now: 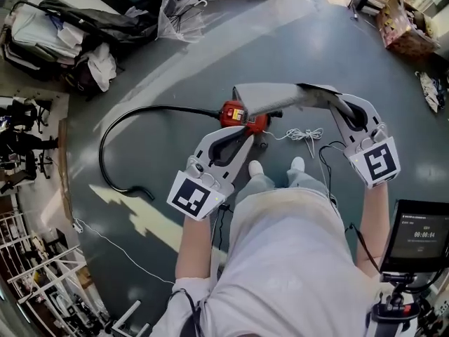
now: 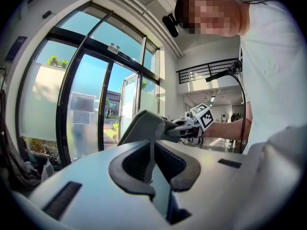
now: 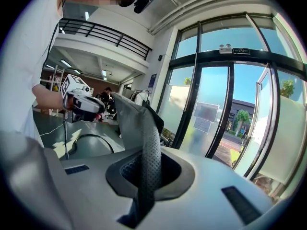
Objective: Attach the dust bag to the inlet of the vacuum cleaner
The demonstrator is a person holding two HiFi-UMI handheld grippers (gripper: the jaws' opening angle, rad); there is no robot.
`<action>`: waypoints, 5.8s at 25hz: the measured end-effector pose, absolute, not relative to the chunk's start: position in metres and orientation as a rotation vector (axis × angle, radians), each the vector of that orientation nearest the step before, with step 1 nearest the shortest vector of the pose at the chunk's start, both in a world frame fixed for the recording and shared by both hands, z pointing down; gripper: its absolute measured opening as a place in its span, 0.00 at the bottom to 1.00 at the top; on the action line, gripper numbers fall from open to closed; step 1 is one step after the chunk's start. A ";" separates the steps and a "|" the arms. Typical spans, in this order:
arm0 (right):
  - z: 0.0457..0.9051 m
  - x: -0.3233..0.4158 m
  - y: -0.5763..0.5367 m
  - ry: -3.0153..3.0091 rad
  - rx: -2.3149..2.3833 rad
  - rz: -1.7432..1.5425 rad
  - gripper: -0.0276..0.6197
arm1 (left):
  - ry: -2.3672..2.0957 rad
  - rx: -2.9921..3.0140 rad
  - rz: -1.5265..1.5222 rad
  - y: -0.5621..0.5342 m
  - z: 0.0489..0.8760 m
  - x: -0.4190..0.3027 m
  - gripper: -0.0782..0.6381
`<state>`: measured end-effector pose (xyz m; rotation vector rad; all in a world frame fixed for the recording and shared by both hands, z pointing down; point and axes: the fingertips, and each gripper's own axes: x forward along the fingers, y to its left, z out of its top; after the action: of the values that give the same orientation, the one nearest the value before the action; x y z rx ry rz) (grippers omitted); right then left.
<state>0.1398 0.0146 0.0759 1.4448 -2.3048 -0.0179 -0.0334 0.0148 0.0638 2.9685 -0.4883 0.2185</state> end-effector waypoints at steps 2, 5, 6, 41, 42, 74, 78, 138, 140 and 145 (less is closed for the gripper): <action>0.079 0.136 0.010 -2.311 1.419 -0.028 0.07 | -0.522 2.974 0.219 0.011 0.053 -0.044 0.13; 0.081 0.131 0.004 -2.323 1.374 -0.055 0.07 | -0.555 3.030 0.179 -0.001 0.029 -0.057 0.13; 0.082 0.128 0.004 -2.328 1.362 -0.063 0.07 | -0.552 3.061 0.172 -0.004 0.020 -0.059 0.13; 0.094 0.063 0.025 -2.366 1.136 -0.222 0.07 | 0.067 3.254 0.808 0.020 0.051 0.009 0.12; 0.098 0.061 0.025 -2.368 1.127 -0.213 0.07 | 0.051 3.246 0.794 0.020 0.053 0.008 0.12; 0.076 0.110 -0.012 -2.118 0.180 -0.325 0.09 | -0.401 3.146 0.405 -0.020 0.075 0.004 0.12; 0.059 0.105 -0.018 -2.046 0.120 -0.351 0.12 | -0.456 3.125 0.396 -0.029 0.072 -0.018 0.12; 0.136 0.050 0.011 -1.939 -0.295 -0.335 0.06 | -0.179 3.046 0.384 0.023 0.122 0.002 0.12; 0.151 0.063 0.011 -1.908 -0.287 -0.323 0.06 | -0.182 3.009 0.394 0.025 0.134 0.014 0.12; 0.206 0.088 0.014 -1.933 -0.284 -0.213 0.06 | -0.281 2.864 0.355 0.023 0.190 0.040 0.12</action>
<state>0.0881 0.0142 0.2058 -0.2841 -1.9333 -0.2127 0.0399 0.0227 0.1900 2.8639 -0.2815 0.3552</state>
